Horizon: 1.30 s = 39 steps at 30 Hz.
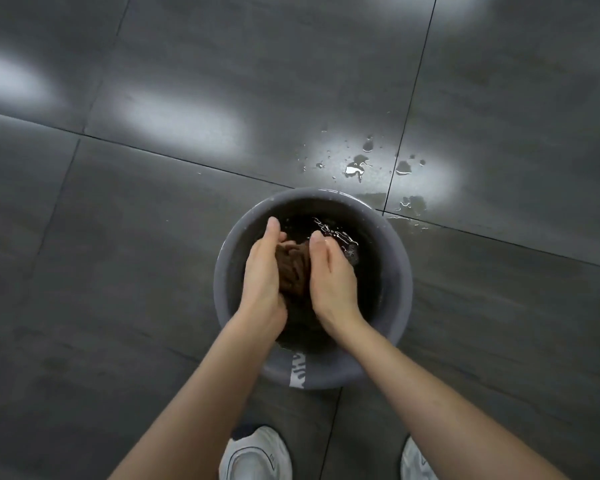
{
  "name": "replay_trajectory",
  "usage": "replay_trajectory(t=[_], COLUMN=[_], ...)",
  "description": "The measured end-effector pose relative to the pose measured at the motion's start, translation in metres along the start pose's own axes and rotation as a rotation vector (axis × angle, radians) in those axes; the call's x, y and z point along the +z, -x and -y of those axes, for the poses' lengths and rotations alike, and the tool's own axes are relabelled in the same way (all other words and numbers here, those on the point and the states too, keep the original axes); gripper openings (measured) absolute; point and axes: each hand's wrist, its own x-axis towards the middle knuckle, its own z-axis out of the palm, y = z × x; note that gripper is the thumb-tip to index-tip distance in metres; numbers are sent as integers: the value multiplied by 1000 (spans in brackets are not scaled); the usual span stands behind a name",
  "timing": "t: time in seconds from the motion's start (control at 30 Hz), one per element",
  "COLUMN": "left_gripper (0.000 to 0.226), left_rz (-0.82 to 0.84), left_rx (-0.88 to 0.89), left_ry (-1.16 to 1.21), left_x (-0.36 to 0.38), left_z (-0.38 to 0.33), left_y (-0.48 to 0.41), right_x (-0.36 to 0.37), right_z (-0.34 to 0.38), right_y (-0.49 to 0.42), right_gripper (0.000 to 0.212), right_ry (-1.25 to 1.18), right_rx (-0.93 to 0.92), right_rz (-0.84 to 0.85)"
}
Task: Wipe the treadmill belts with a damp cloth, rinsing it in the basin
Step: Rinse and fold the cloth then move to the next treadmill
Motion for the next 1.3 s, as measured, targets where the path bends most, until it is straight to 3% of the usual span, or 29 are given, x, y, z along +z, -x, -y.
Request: replay_trajectory(t=[0.07,0.13,0.27,0.33,0.43,0.53,0.6,0.7,0.77,0.83,0.93,1.03,1.2,1.3], left_gripper=[24,22,28,21,8,6,15,60,76,66,37,17,20,23], left_rz=[119,152,99,7,-151,-176,-7,310,433,478,393,450,575,621], left_rx=[-46,-14,82,172,225,295,326,328,346,438,695,690,628,679], left_ry=[-152,-386,-726,-770,-864,-1013,-1150,-1262,-1338,-1463,-1615,-1574,-1450,-1475], left_x=[-16,-27,-34,-35,-30,-22,-15,0,19,44,92,138,240,302], left_z=[-13,-26,-41,-50,-67,-88,-101,-118,-130,-140,-145,-139,-120,-109], left_y=[16,29,51,61,82,115,143,190,225,263,317,355,440,484], right_x=[-18,-35,-51,-55,-69,-85,-102,-133,-161,-195,-260,-326,-458,-538], right_z=[6,9,20,38,58,90,114,155,184,213,247,262,271,289], right_y=[0,3,24,37,51,73,90,119,136,154,183,211,249,270], right_gripper=[35,35,31,39,34,37,29,21,14,11,8,10,17,21], right_ry=[-327,-524,-505,-610,-573,-616,-616,-682,-655,-658,-662,-587,-339,-144], right_rx=[316,460,470,591,675,660,625,568,532,485,400,332,329,330], right_rz=[167,272,185,215,115,47,-38,-48,-67,-99,-169,-276,-439,-507])
